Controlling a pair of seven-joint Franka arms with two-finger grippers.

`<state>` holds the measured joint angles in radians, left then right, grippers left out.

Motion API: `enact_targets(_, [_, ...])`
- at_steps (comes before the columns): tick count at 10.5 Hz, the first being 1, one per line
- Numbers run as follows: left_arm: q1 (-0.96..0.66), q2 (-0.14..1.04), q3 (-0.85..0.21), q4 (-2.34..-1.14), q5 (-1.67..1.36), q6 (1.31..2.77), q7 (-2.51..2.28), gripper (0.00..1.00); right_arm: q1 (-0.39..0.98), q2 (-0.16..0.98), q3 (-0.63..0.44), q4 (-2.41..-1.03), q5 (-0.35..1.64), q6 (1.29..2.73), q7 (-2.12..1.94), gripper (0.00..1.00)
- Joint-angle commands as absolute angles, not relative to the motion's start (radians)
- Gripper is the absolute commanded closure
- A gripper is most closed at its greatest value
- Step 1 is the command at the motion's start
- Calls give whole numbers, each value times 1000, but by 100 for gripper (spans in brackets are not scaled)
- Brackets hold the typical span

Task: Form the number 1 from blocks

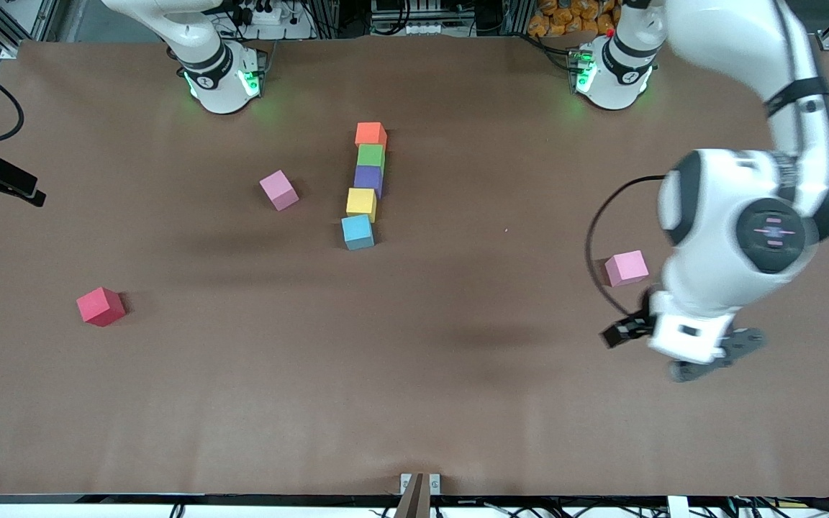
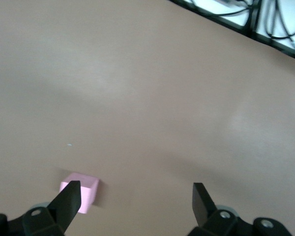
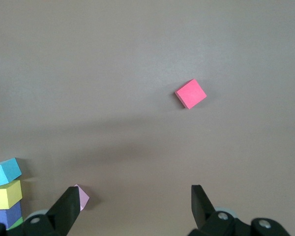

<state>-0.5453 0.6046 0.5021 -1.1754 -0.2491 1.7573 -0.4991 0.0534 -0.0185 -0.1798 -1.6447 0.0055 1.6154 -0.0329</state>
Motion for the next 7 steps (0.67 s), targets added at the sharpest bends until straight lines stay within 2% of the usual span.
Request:
enact_targets(1, [-305,471,225,-1238,-131,1724,-456,0,63,-37,-186,-1657,14,1609,-25,0])
enact_targets(3, [-192,402,64,-1255,6,1712,-449,0,63,-37,-186,-1657,14,1609,-25,0])
enact_targets(7, [-14,169,-127,-1391,9,1611,-327,0,63,-37,-186,-1657,14,1603,-25,0])
